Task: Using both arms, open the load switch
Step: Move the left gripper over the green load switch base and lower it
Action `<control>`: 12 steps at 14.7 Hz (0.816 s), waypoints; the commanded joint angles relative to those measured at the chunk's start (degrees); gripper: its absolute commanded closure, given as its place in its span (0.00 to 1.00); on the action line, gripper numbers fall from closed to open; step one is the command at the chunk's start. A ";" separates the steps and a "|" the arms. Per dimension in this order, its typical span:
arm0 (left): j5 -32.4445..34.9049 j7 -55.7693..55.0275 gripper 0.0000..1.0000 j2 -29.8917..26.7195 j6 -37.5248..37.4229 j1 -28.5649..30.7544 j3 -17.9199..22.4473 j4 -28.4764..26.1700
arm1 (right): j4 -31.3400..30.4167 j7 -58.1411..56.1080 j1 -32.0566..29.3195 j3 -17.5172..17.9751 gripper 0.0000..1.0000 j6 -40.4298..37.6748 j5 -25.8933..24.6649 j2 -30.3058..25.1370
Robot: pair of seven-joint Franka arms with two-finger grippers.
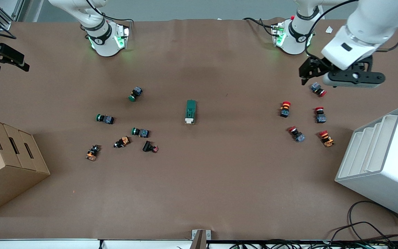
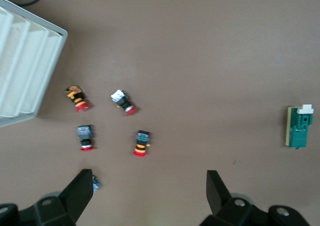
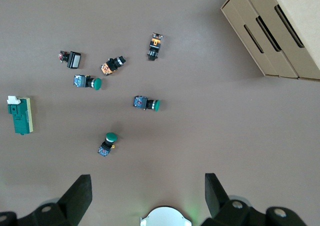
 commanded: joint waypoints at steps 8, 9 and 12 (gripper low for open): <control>14.54 -45.29 0.00 18.47 16.71 -17.36 -15.32 -1.08 | -0.68 -1.29 -0.44 0.91 0.00 -1.60 -2.34 -0.97; 17.44 -50.20 0.00 20.49 18.20 -20.44 -15.32 -1.08 | -0.68 -1.20 -0.35 0.91 0.00 -1.43 -2.25 -0.97; 28.77 -67.16 0.00 27.96 22.16 -28.27 -15.32 -1.08 | -0.68 -1.11 -0.52 0.91 0.00 -1.51 -1.73 -0.88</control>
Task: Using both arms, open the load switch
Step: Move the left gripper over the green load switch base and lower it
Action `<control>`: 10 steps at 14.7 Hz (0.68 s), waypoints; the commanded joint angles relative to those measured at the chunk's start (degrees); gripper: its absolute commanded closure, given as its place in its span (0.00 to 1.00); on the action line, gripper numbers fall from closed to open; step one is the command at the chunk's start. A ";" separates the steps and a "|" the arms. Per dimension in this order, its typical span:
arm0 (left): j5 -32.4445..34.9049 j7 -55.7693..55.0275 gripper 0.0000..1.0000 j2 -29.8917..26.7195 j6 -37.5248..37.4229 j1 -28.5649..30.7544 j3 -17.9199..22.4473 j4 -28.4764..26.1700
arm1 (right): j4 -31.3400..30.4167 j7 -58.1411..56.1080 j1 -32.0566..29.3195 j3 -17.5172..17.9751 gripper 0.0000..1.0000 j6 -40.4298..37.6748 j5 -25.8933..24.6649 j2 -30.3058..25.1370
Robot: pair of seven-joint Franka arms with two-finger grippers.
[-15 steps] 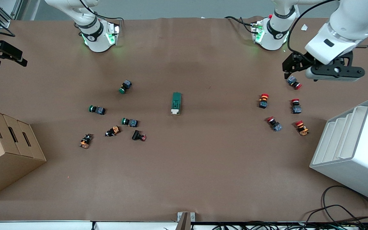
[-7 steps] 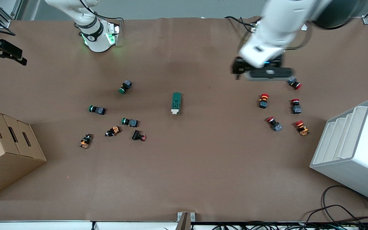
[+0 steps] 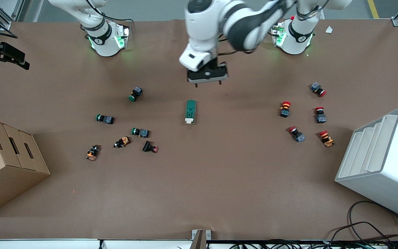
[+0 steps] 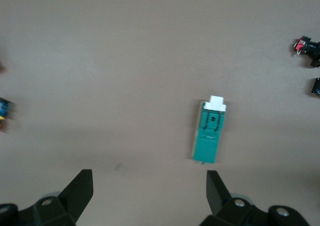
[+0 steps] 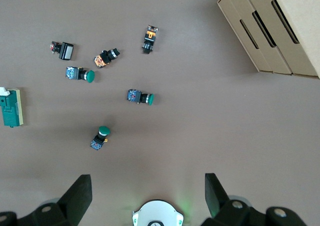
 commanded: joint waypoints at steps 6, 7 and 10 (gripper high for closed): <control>26.68 -27.24 0.01 15.31 5.71 -13.47 0.00 0.59 | 0.48 -0.45 -0.75 0.45 0.00 -0.09 -0.10 -0.53; 30.72 -30.83 0.01 16.55 5.89 -14.18 0.00 -0.02 | 1.27 -0.45 -0.75 0.45 0.00 -0.18 -0.10 -0.09; 46.53 -42.96 0.02 17.79 6.59 -15.33 0.00 -5.89 | 2.59 -0.28 -1.28 0.36 0.00 0.26 -0.36 3.50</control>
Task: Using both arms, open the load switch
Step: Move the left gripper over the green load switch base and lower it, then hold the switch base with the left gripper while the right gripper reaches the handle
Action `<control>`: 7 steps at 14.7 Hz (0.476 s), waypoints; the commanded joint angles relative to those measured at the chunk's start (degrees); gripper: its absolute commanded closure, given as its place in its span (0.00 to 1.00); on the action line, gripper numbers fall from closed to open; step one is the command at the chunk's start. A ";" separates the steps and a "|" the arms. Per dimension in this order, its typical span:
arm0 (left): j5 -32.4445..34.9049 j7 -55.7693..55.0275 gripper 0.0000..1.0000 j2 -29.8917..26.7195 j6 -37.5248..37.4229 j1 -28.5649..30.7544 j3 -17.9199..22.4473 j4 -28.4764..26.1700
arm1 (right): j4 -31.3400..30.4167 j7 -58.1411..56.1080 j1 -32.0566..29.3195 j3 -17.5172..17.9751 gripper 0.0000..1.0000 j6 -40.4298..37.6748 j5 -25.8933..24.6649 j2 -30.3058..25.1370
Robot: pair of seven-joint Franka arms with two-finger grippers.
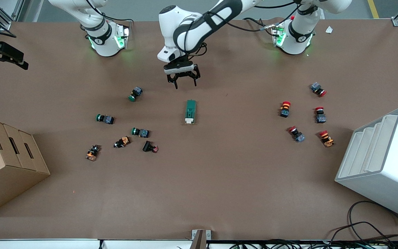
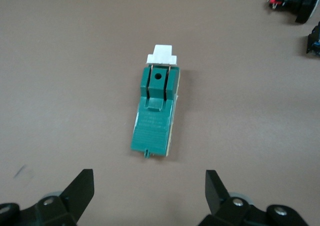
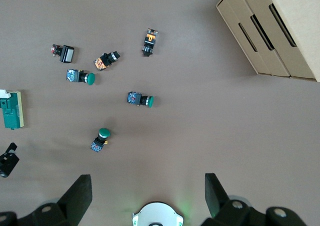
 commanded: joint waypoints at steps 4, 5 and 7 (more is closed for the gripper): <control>26.30 -20.85 0.02 2.62 3.59 -0.08 0.10 -8.75 | 3.49 -0.54 -1.91 0.43 0.00 0.47 -0.63 8.82; 30.78 -24.27 0.02 2.80 3.51 0.01 0.10 -9.89 | 3.93 -0.63 -2.17 0.43 0.00 0.74 -0.80 10.23; 39.23 -30.35 0.02 4.90 2.28 -0.17 0.45 -10.95 | 4.46 -0.72 -2.52 0.43 0.00 4.50 -2.20 14.79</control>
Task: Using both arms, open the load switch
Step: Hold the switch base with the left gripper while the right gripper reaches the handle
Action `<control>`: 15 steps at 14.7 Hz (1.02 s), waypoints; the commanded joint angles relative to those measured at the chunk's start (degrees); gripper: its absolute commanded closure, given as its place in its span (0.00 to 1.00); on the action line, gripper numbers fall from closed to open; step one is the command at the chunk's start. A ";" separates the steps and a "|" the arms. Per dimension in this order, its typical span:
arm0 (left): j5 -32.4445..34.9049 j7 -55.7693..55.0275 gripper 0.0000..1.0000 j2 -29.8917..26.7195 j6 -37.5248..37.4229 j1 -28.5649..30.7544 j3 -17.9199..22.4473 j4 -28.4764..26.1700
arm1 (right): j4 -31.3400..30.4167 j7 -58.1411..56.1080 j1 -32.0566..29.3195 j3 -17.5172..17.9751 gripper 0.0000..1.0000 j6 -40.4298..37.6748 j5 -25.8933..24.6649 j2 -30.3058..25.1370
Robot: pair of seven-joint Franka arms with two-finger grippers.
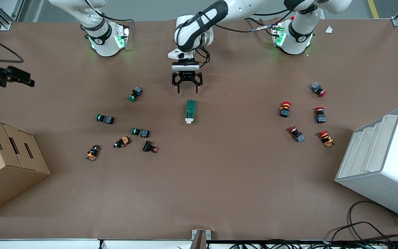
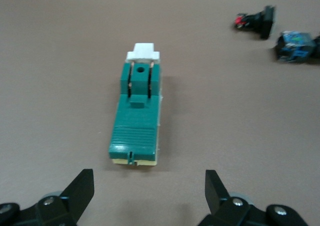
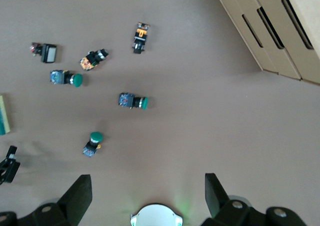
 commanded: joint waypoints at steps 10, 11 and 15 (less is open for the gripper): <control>13.59 -6.75 0.01 7.09 -12.79 -1.80 0.66 -0.24 | -4.41 24.36 7.60 0.97 0.00 10.46 6.03 7.73; 13.59 -6.84 0.01 7.18 -12.88 -1.80 0.66 -0.33 | -5.38 31.73 10.67 0.97 0.00 12.13 6.03 8.08; 13.67 -6.84 0.01 7.80 -12.88 -1.88 0.66 -0.24 | -4.52 61.95 22.27 0.97 0.00 15.21 9.79 14.56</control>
